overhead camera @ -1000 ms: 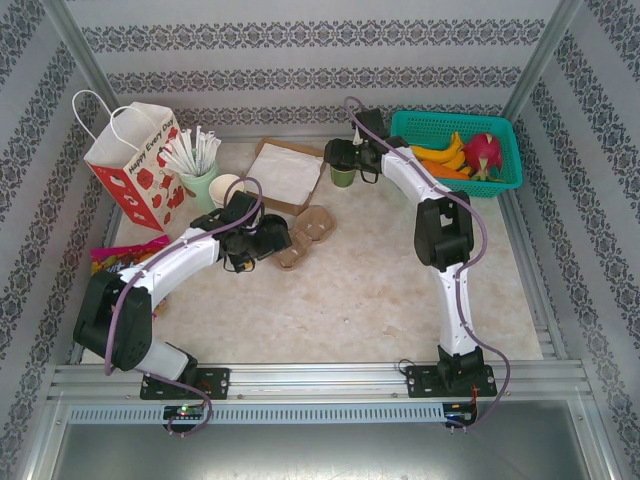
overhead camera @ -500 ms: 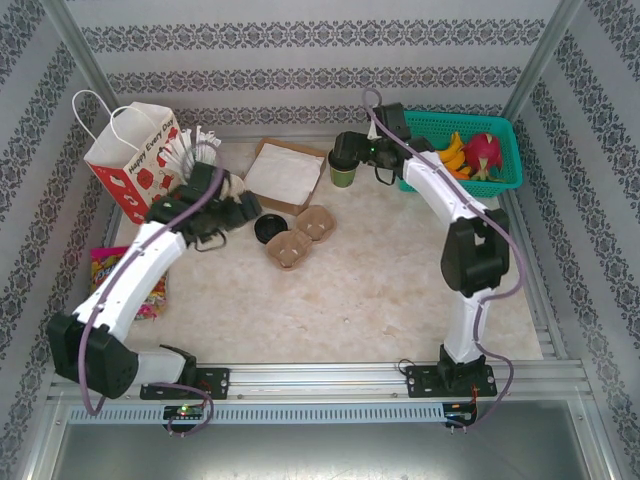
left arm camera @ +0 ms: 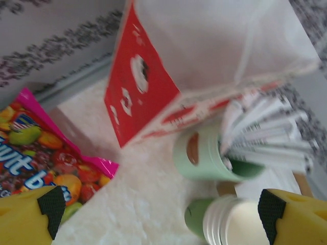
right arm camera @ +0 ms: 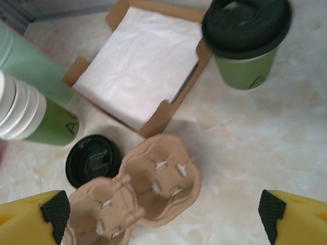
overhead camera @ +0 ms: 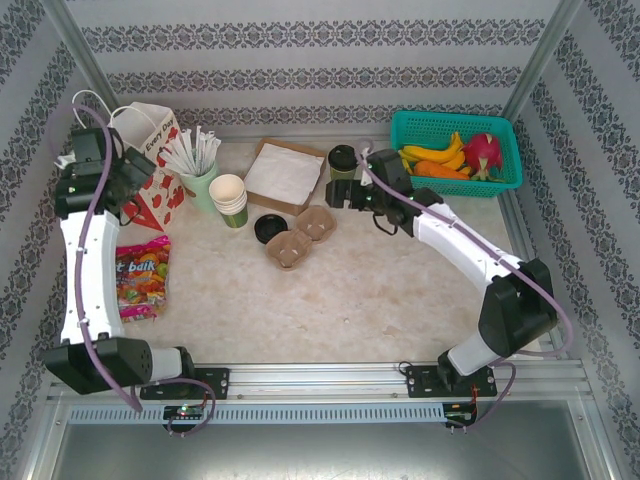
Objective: Pack the takeout coffee
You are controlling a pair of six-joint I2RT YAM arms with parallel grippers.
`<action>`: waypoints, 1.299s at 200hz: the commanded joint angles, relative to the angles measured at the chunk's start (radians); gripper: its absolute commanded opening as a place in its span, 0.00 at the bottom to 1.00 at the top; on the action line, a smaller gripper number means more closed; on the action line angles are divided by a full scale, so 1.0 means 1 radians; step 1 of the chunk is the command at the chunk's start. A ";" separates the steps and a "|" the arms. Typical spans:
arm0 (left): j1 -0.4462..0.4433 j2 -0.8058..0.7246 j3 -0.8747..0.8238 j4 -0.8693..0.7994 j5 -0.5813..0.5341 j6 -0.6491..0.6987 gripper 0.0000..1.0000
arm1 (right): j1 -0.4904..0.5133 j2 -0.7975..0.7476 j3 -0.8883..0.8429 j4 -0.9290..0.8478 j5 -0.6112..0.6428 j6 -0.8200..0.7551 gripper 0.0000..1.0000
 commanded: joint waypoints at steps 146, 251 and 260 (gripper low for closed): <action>0.132 0.655 0.672 -0.332 0.080 -0.128 0.51 | 0.126 0.009 0.000 0.020 0.071 -0.031 0.96; 0.139 0.527 0.686 -0.183 0.060 -0.110 0.00 | 0.142 0.035 0.044 0.009 0.070 -0.051 0.96; 0.145 0.510 0.686 -0.180 0.060 -0.112 0.00 | 0.144 0.031 0.041 0.009 0.071 -0.053 0.96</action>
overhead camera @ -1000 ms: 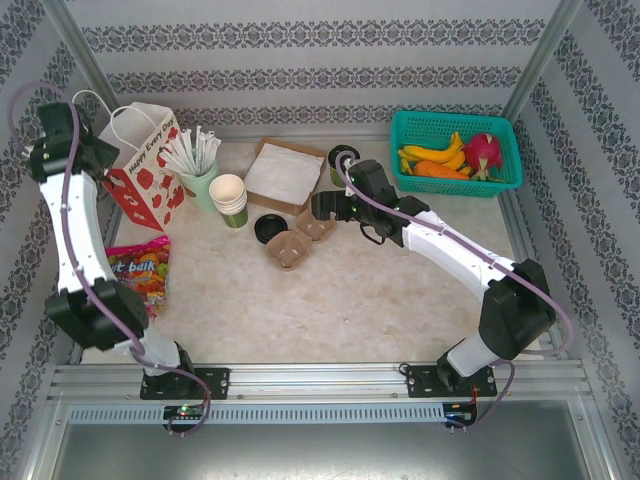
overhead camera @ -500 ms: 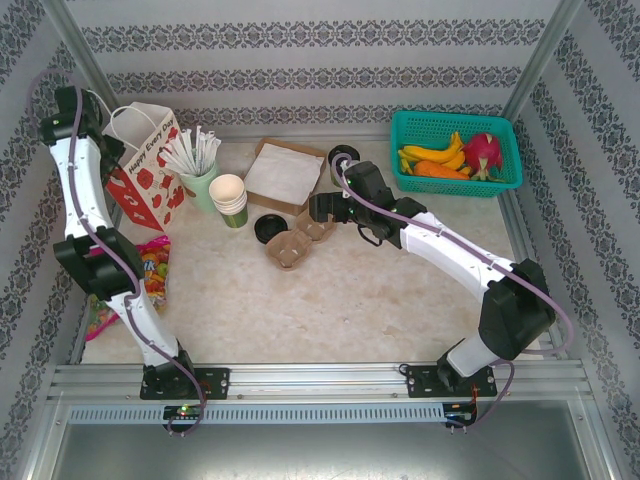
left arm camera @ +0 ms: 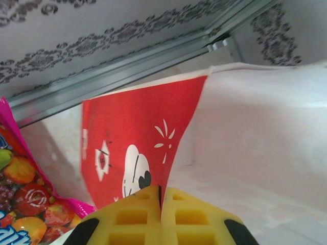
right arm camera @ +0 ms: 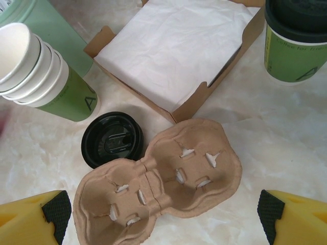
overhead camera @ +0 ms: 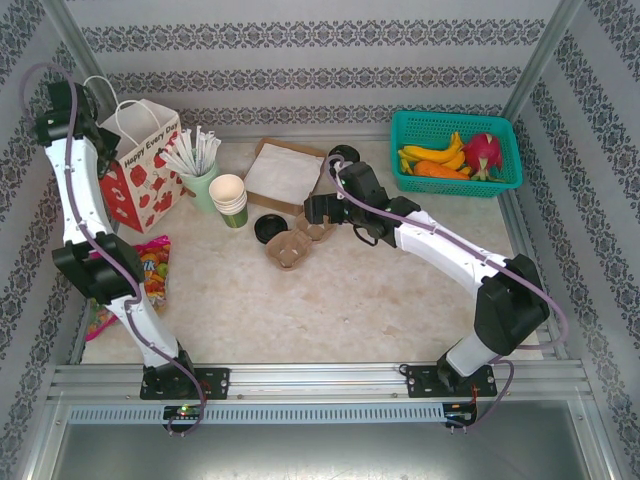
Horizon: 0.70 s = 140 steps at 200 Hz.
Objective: Pack the takeout coffee
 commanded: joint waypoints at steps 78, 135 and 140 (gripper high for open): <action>0.016 -0.303 -0.065 -0.061 -0.061 0.073 0.00 | 0.013 0.095 0.099 -0.157 -0.123 -0.406 0.95; 0.017 -0.614 -0.350 -0.097 -0.087 0.106 0.00 | 0.014 0.255 0.211 -0.281 -0.216 -0.435 0.90; 0.018 -0.639 -0.366 -0.109 -0.094 0.109 0.00 | 0.015 0.266 0.220 -0.287 -0.220 -0.431 0.89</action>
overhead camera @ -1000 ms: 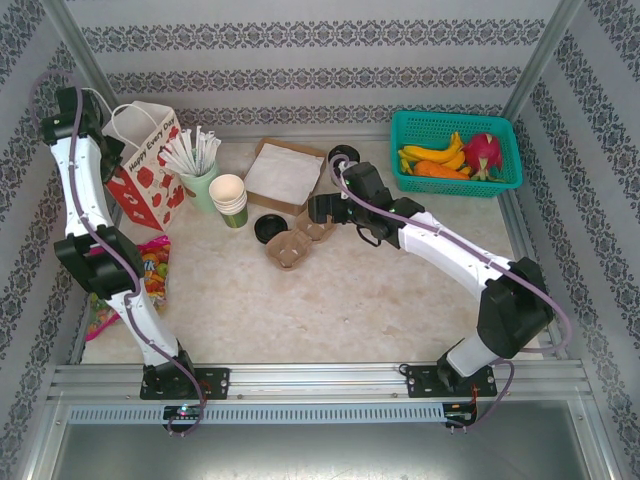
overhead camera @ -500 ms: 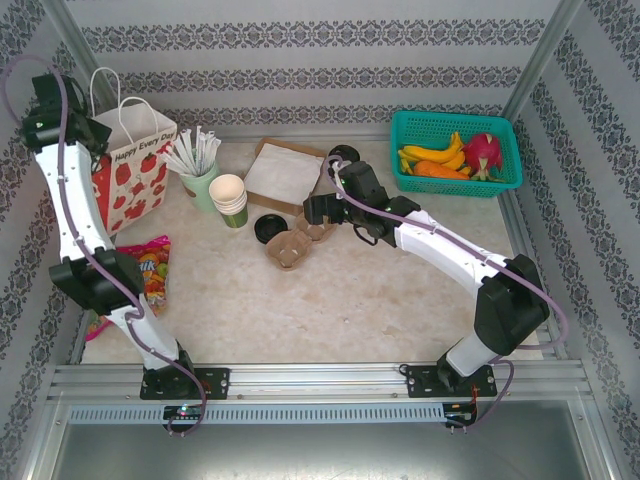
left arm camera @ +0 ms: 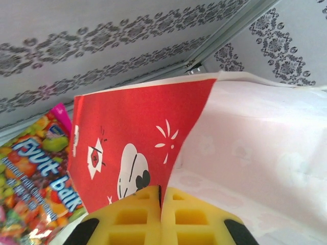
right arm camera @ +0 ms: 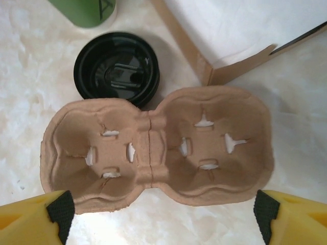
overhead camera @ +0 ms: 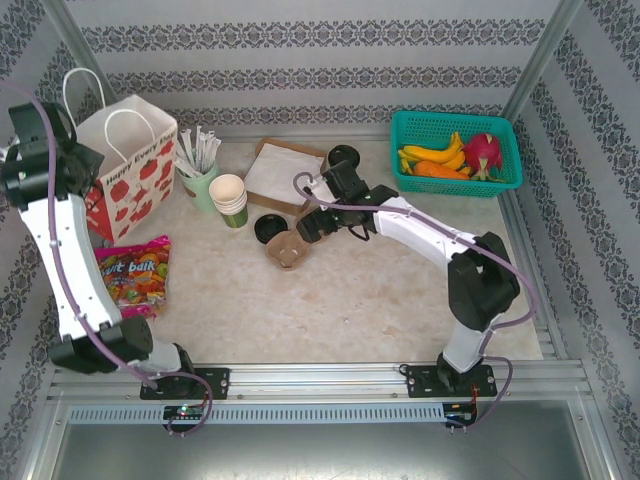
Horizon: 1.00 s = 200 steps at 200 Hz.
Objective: Pack the takeout coffee
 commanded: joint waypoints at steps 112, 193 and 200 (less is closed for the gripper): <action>0.013 -0.353 -0.337 -0.211 0.178 0.088 0.00 | 0.054 0.363 0.348 -0.301 0.058 -0.043 0.59; 0.010 -0.429 -0.560 -0.112 0.463 0.056 0.00 | 0.069 0.461 0.465 -0.347 0.061 -0.019 0.44; 0.006 -0.432 -0.573 -0.109 0.481 0.058 0.00 | 0.069 0.460 0.464 -0.346 0.065 -0.015 0.40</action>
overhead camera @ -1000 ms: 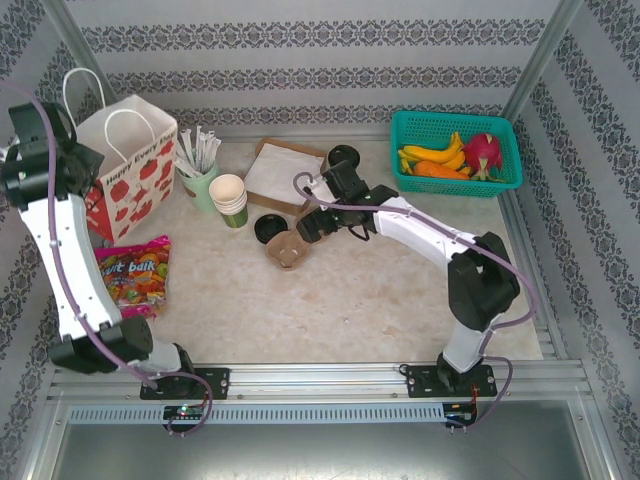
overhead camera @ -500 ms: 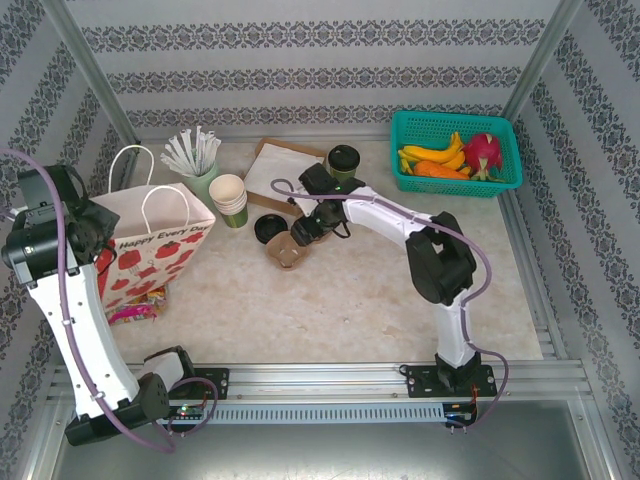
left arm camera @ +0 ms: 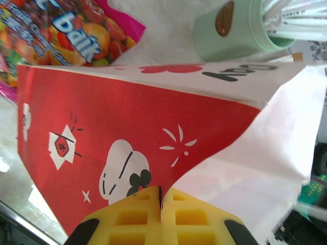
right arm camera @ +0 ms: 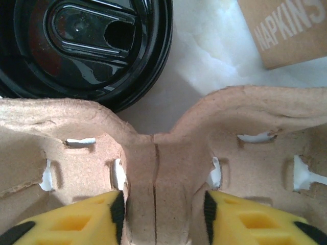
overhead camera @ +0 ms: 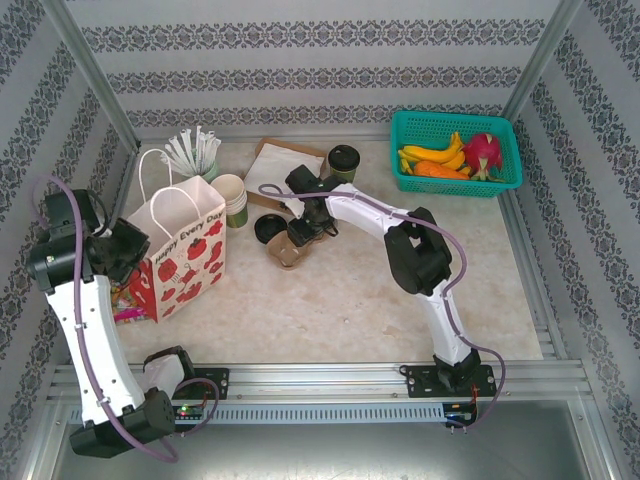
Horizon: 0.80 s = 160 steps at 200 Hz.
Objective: Pack the takeout coffee
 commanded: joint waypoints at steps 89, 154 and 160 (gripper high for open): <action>-0.149 -0.034 -0.003 -0.085 0.304 0.092 0.00 | -0.038 -0.179 -0.214 -0.010 0.101 0.129 0.28; -0.189 -0.065 0.014 -0.109 0.395 0.092 0.00 | -0.150 -0.329 -0.423 0.021 0.145 0.186 0.28; -0.209 -0.070 -0.009 -0.060 0.407 0.057 0.00 | -0.162 -0.343 -0.437 0.022 0.151 0.190 0.27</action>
